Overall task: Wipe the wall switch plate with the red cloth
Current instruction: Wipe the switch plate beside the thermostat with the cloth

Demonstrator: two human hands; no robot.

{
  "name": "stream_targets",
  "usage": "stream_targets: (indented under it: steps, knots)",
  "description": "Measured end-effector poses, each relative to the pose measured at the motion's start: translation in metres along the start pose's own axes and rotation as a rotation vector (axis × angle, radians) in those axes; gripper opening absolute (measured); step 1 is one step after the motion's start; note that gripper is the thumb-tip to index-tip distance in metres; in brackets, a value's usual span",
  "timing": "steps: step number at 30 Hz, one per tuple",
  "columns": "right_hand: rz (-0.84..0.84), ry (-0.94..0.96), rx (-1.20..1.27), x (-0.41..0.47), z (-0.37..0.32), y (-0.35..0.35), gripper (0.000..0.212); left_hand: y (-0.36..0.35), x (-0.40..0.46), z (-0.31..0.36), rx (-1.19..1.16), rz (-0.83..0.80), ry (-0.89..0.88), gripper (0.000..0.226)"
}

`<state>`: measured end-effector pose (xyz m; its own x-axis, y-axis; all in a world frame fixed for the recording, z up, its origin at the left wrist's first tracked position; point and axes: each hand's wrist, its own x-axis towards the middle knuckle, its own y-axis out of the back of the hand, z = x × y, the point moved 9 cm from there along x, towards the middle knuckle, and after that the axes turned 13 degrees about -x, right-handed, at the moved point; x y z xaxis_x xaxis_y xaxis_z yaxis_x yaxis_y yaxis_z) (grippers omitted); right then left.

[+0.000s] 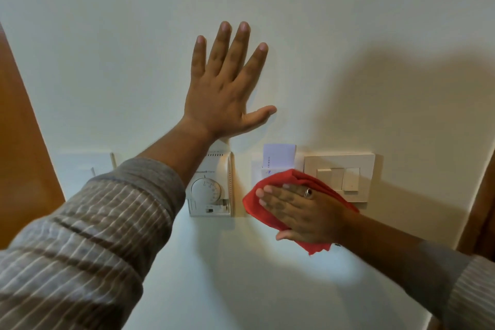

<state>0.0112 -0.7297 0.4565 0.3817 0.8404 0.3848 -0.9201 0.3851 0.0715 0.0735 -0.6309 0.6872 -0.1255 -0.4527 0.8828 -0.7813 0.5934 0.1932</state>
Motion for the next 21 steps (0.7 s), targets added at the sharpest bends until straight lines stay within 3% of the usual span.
stream_targets:
  steps: [5,17,21]
  knots:
    - [-0.041,-0.146,-0.024,0.025,0.016,-0.001,0.088,-0.002,0.0,0.0,0.01,0.001,0.02,0.101]
    - [-0.055,-0.015,0.06,-0.004,0.014,0.006,0.089,0.003,0.0,0.001,-0.008,0.002,0.013,0.099]
    - [-0.054,-0.011,0.085,0.023,0.016,0.0,0.088,0.002,0.001,0.001,0.003,0.008,0.016,0.1]
